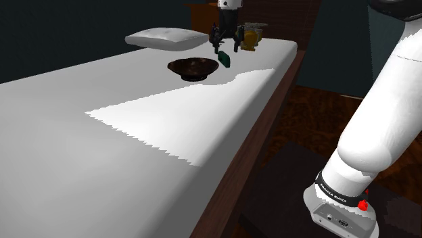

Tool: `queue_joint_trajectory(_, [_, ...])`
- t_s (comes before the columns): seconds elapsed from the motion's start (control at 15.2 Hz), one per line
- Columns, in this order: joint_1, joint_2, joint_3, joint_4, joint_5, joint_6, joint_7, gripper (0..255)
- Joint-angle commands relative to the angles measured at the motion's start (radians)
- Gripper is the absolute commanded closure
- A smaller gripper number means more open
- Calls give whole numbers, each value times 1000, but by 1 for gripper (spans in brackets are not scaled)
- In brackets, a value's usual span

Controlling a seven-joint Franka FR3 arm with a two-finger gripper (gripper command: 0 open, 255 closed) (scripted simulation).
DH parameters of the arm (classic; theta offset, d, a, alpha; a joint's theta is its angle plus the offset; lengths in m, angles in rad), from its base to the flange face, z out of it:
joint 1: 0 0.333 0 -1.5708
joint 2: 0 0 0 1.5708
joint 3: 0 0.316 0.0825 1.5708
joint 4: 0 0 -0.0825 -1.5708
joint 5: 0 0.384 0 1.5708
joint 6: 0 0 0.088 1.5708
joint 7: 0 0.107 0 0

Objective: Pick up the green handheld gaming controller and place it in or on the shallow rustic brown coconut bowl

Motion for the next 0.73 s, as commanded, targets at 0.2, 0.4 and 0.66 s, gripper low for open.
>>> queue_joint_trajectory(0.2, [-2,29,-2,-15,0,46,10,0])
queue_joint_trajectory(0.4, [-2,28,-2,-57,0,87,10,0])
queue_joint_trajectory(0.66, [-2,27,-2,-65,0,95,10,0])
